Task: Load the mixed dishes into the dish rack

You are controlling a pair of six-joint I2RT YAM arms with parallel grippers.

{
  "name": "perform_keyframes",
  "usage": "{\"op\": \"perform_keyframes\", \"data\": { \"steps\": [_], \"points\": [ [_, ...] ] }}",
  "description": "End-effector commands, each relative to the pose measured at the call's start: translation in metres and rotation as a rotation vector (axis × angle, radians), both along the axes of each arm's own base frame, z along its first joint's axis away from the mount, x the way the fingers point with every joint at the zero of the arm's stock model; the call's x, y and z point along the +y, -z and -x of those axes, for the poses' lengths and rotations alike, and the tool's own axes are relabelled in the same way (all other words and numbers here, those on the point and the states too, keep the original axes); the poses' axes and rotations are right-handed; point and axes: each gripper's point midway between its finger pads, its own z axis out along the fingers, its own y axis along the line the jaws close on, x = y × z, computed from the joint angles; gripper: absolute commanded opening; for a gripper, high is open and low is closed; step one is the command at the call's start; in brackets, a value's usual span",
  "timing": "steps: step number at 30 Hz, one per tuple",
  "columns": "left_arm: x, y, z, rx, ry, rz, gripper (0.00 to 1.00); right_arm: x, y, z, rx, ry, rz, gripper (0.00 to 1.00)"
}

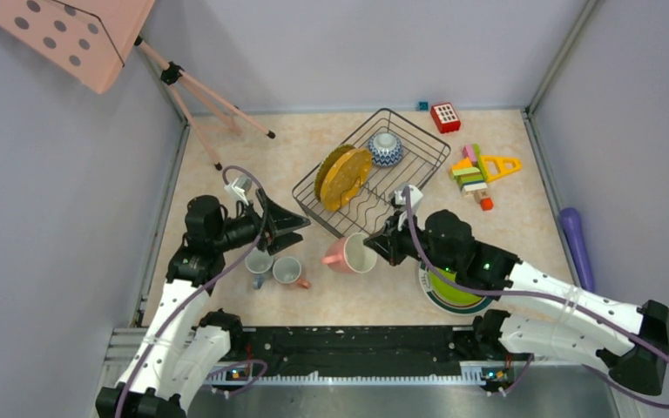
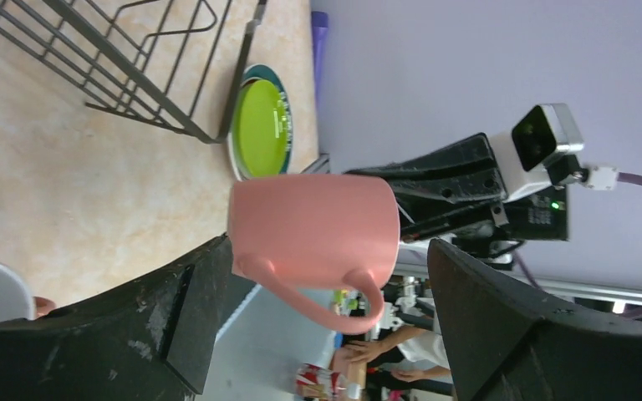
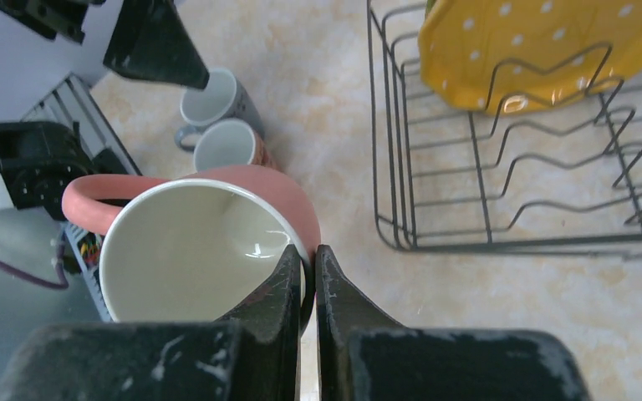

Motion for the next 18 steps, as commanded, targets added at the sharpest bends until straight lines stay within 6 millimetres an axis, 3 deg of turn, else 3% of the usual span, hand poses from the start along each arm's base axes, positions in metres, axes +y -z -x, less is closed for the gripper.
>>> {"op": "perform_keyframes", "data": {
  "steps": [1, 6, 11, 18],
  "points": [
    [-0.004, -0.052, 0.003, 0.004, -0.014, 0.150, 0.91, 0.011, -0.082, -0.025, -0.256, -0.036, -0.271, 0.00],
    [-0.005, -0.063, 0.004, 0.111, -0.038, 0.234, 0.86, 0.006, -0.106, -0.036, -0.409, -0.043, -0.360, 0.00],
    [-0.007, -0.075, 0.005, 0.148, -0.019, 0.295, 0.82, 0.010, -0.124, -0.035, -0.505, -0.122, -0.476, 0.00],
    [-0.008, -0.072, 0.006, 0.208, -0.024, 0.288, 0.80, 0.009, -0.133, -0.034, -0.617, -0.130, -0.550, 0.00]
  ]
}}
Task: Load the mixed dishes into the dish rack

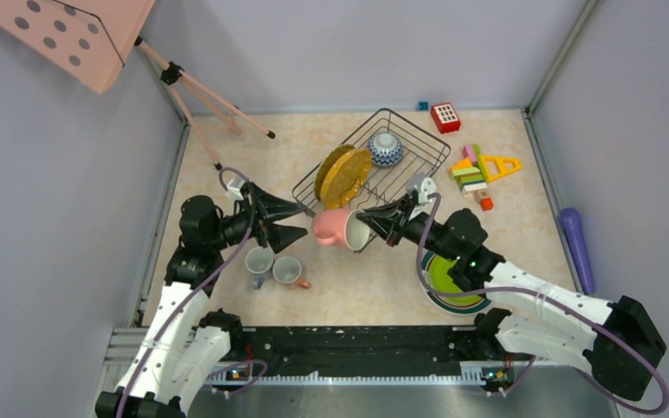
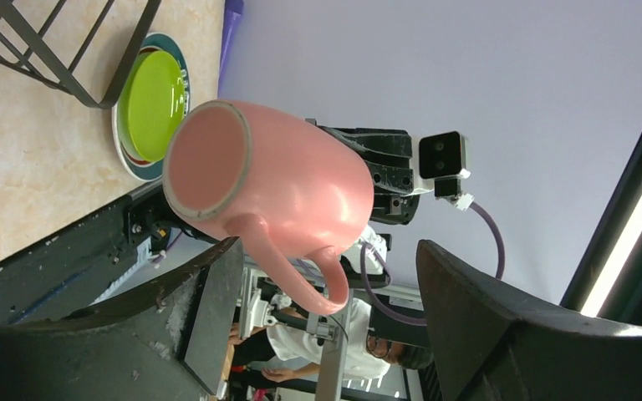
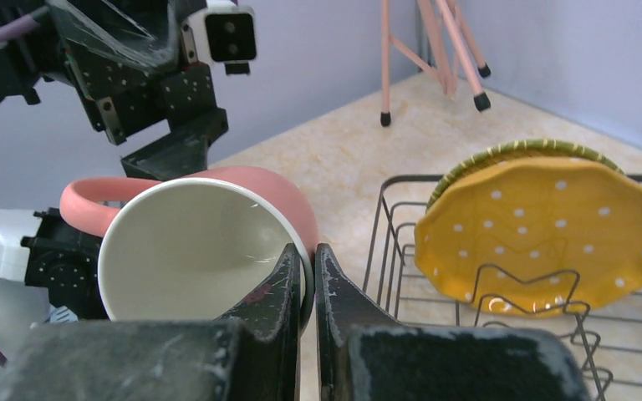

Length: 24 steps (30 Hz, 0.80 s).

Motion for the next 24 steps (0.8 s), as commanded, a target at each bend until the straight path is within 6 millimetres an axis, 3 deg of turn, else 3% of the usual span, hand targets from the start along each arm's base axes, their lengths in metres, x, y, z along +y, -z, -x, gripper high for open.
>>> {"op": "perform_keyframes", "data": {
  "steps": [1, 10, 18, 24],
  "points": [
    [-0.003, -0.021, 0.004, -0.020, 0.018, 0.024, 0.80, -0.007, -0.082, 0.009, -0.263, -0.019, -0.241, 0.00],
    [-0.016, -0.019, 0.007, 0.015, 0.066, 0.016, 0.77, -0.002, -0.089, 0.001, -0.329, 0.000, -0.265, 0.00],
    [-0.055, -0.022, 0.017, 0.007, 0.159, 0.043, 0.65, 0.007, -0.093, 0.000, -0.374, -0.026, -0.265, 0.00],
    [-0.057, -0.031, 0.023, -0.023, 0.166, 0.062, 0.57, 0.002, -0.084, -0.003, -0.382, 0.004, -0.246, 0.00]
  ]
}}
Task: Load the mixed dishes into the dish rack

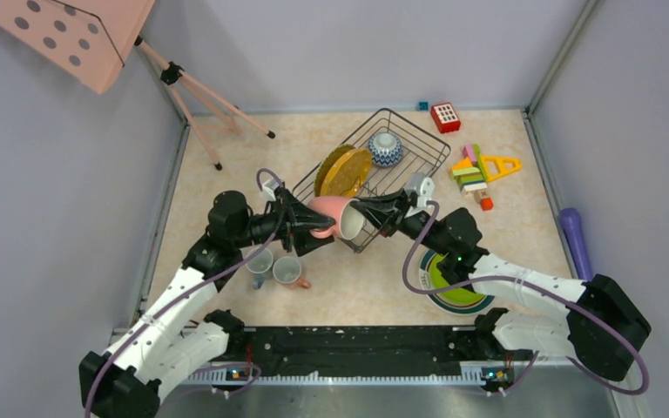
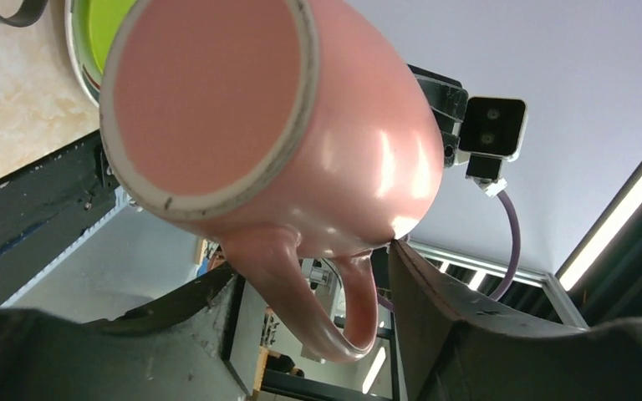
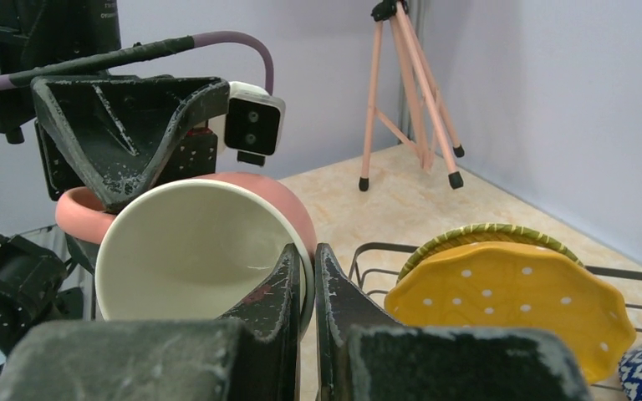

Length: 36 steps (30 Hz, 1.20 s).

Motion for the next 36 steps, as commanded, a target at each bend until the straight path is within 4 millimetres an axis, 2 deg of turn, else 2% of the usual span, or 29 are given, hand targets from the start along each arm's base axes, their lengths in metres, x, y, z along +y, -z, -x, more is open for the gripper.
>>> {"op": "perform_keyframes", "data": {
  "steps": [1, 5, 9, 12, 13, 15, 16, 18, 21, 24, 26, 32, 36],
  "points": [
    [-0.001, -0.034, 0.000, -0.114, -0.018, 0.062, 0.54, -0.013, -0.063, 0.011, -0.177, 0.006, -0.163, 0.00],
    [-0.004, -0.030, 0.000, -0.113, -0.015, 0.058, 0.36, -0.012, -0.064, 0.015, -0.190, -0.015, -0.178, 0.00],
    [-0.004, -0.028, -0.002, -0.137, -0.017, 0.052, 0.00, -0.011, -0.062, 0.017, -0.192, -0.030, -0.179, 0.00],
    [-0.003, -0.026, -0.005, -0.189, -0.027, 0.004, 0.00, -0.014, -0.056, 0.012, -0.174, -0.004, -0.174, 0.00],
    [-0.002, -0.023, -0.009, -0.226, -0.050, -0.035, 0.00, -0.017, -0.054, 0.011, -0.169, 0.014, -0.178, 0.12],
    [0.005, -0.019, -0.017, -0.291, -0.113, -0.120, 0.00, -0.024, -0.050, 0.008, -0.156, 0.049, -0.180, 0.46],
    [0.010, -0.018, -0.021, -0.324, -0.145, -0.167, 0.00, -0.028, -0.048, 0.007, -0.152, 0.063, -0.175, 0.56],
    [0.020, -0.012, -0.029, -0.381, -0.201, -0.264, 0.00, -0.033, -0.038, 0.007, -0.136, 0.079, -0.139, 0.63],
    [0.031, -0.010, -0.038, -0.493, -0.234, -0.377, 0.00, -0.039, -0.023, 0.009, -0.101, 0.093, -0.077, 0.68],
    [0.040, -0.009, -0.046, -0.588, -0.249, -0.483, 0.00, -0.036, -0.003, 0.015, -0.038, 0.042, 0.060, 0.72],
    [0.045, -0.003, -0.051, -0.640, -0.239, -0.553, 0.00, -0.036, 0.003, 0.017, 0.026, 0.029, 0.137, 0.74],
    [0.057, 0.016, -0.065, -0.823, -0.196, -0.770, 0.00, -0.048, -0.007, 0.025, 0.152, 0.044, 0.223, 0.76],
    [0.052, 0.010, -0.074, -0.923, -0.212, -0.832, 0.00, -0.059, -0.008, 0.016, 0.228, 0.130, 0.258, 0.75]
  ]
}}
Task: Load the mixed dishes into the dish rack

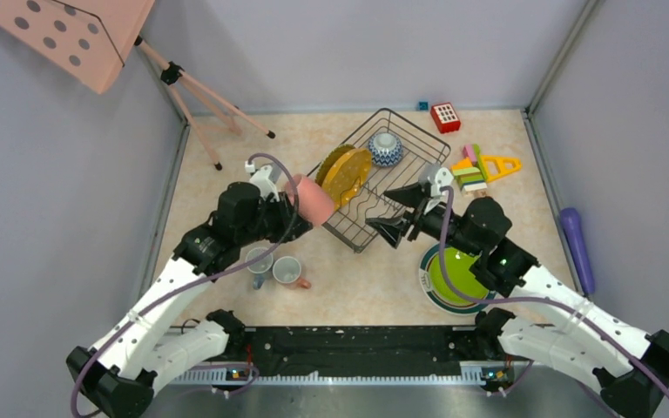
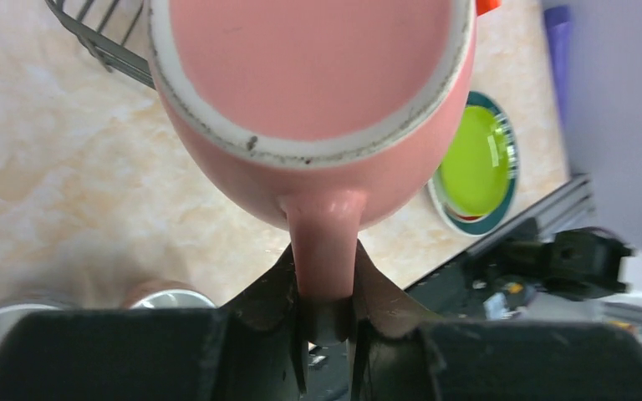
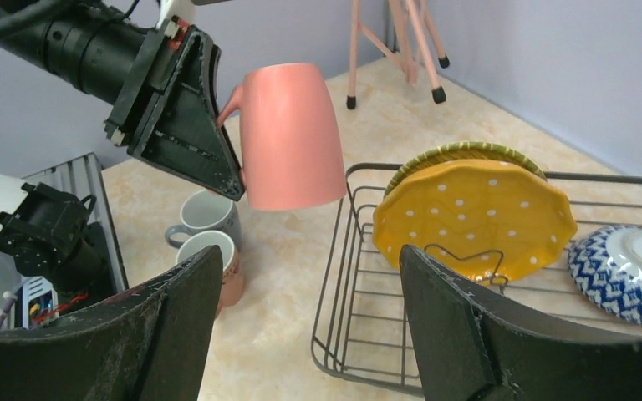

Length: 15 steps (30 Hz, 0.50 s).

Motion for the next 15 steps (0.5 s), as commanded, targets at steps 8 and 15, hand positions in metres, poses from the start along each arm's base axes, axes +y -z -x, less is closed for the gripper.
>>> {"op": "perform_keyframes", "data": {
  "steps": [8, 15],
  "points": [
    [-0.036, -0.069, -0.034, -0.472, 0.084, -0.176, 0.00, -0.061, 0.006, -0.045, 0.308, 0.444, 0.102, 0.76],
    [-0.090, -0.076, -0.068, -0.536, 0.128, -0.192, 0.00, -0.129, 0.016, -0.084, 0.416, 0.758, -0.009, 0.76]
  ]
}}
